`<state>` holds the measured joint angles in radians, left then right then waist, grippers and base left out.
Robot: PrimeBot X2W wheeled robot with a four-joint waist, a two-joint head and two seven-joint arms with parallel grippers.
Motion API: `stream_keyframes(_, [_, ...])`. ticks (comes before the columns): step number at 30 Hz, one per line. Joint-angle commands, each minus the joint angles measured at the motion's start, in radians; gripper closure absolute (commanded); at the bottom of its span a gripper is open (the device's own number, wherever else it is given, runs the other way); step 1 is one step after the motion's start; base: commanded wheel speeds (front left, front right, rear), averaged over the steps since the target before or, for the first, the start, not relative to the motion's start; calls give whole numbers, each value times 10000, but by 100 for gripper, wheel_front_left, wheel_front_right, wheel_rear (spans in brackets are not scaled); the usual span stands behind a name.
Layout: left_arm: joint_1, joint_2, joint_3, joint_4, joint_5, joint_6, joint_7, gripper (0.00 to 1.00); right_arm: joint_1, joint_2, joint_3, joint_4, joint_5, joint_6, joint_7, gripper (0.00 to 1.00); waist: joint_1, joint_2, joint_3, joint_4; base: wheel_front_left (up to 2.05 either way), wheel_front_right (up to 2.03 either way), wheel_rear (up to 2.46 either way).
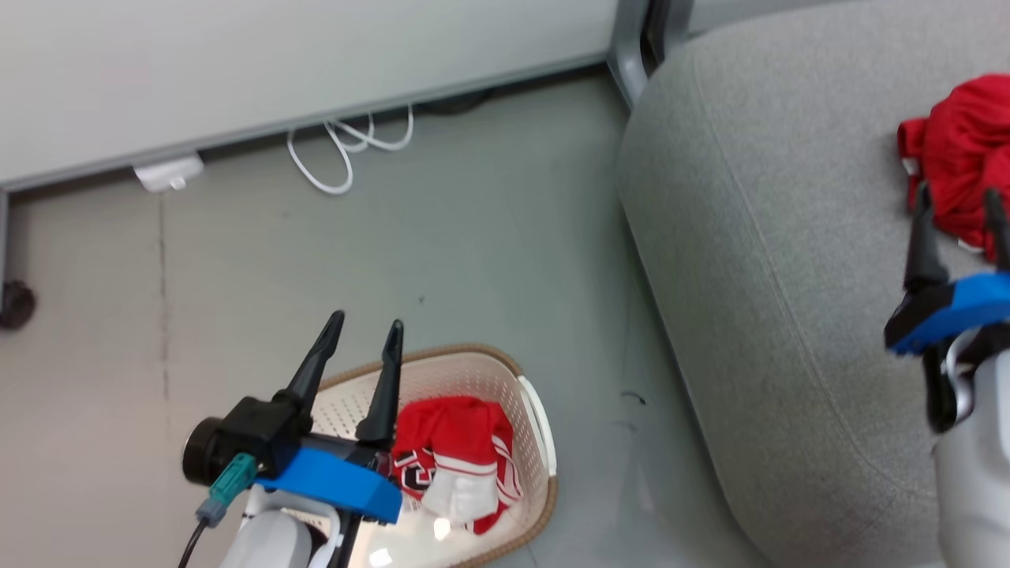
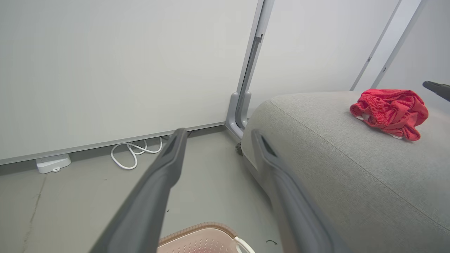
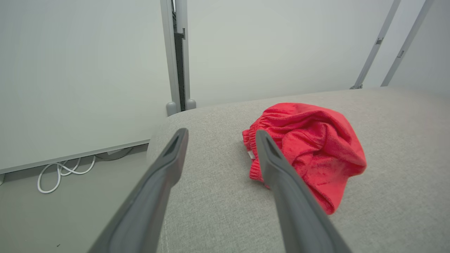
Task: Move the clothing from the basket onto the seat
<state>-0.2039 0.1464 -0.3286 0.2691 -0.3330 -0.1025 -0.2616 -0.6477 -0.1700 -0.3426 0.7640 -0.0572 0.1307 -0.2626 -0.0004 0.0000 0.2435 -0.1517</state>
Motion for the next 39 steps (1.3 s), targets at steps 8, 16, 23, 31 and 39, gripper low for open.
stream_keyframes(8, [841,-239,1066,139,92,-7,-49,0,2470,771,930,-2387,477,3,108,0,4,0,-1358,529,0,0,0])
stream_keyframes(16, [1284,-390,1876,327,347,-59,-49,0,4243,1114,1849,-4340,985,3,756,0,4,0,-1879,1045,0,0,0])
stream_keyframes(23, [1600,-467,2574,476,503,-87,-50,0,5271,1185,2322,-5313,1195,3,1211,0,4,0,-2161,1404,0,0,0])
stream_keyframes(31, [2059,-493,3165,601,705,-115,-50,0,6018,1199,2662,-5785,1347,3,1520,0,4,0,-2517,1564,0,0,0])
stream_keyframes(39, [2273,-473,3288,769,978,-135,-50,0,6313,1201,2886,-5804,1508,3,1667,0,4,0,-2615,1726,0,0,0])
